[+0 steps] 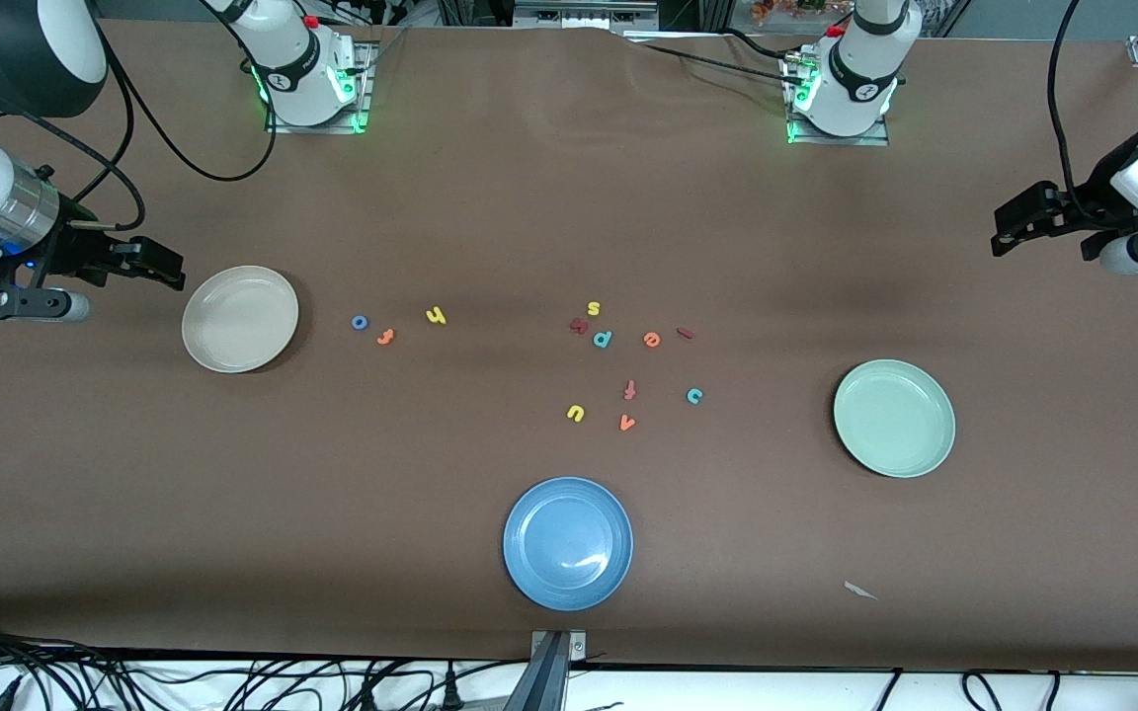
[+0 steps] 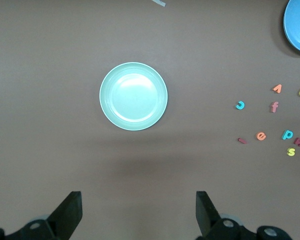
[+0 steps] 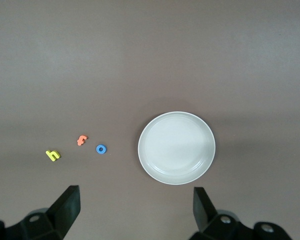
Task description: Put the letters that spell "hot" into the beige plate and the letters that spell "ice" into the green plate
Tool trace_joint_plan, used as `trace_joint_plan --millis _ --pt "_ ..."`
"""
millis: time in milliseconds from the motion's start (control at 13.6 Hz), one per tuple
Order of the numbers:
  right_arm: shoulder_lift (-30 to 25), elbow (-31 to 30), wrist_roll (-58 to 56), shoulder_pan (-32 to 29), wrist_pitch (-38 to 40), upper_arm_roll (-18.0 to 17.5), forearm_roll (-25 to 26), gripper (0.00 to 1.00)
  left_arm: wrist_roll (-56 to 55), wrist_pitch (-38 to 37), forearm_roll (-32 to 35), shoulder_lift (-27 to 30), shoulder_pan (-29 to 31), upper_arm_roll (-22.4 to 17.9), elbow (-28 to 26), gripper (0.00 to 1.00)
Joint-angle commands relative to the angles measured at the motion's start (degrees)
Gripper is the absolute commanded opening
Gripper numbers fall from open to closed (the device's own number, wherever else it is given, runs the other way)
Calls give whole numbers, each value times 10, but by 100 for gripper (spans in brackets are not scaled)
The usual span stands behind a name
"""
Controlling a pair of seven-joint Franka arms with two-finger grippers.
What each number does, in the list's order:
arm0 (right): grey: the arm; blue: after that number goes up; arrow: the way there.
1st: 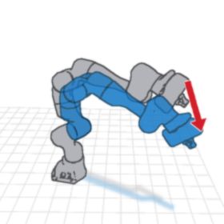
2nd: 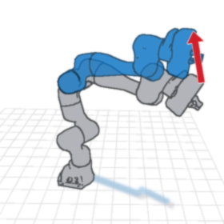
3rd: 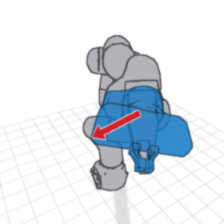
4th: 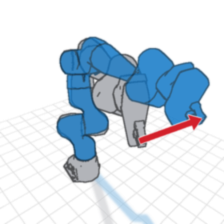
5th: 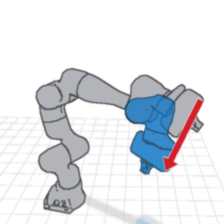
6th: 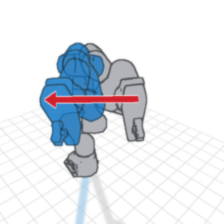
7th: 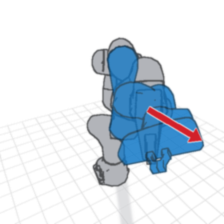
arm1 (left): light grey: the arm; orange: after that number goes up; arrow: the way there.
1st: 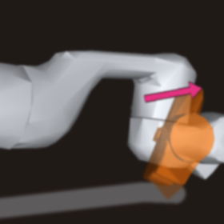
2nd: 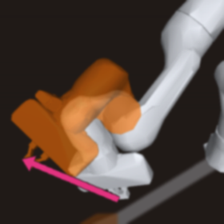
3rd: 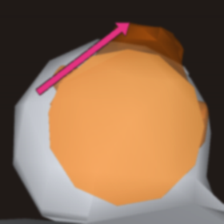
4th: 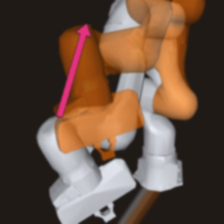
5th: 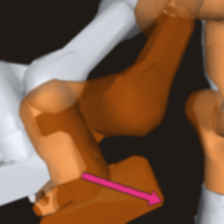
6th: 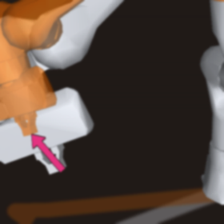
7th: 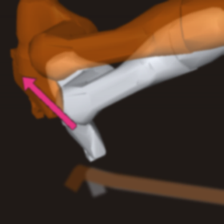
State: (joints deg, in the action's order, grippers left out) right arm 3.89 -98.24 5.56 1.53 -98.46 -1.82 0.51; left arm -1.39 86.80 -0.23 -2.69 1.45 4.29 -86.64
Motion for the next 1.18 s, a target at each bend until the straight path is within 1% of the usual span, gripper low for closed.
trace_joint_plan --millis 0,295,1107 --pt "2 10 -3 -3 10 -1 0 100 8 -2 12 8 7 4 -5 100" --pt "2 10 -6 -4 10 -1 0 100 12 -2 7 4 13 1 -1 100" --pt "3 9 -7 -4 10 0 0 100 12 -5 7 14 12 3 -4 100"
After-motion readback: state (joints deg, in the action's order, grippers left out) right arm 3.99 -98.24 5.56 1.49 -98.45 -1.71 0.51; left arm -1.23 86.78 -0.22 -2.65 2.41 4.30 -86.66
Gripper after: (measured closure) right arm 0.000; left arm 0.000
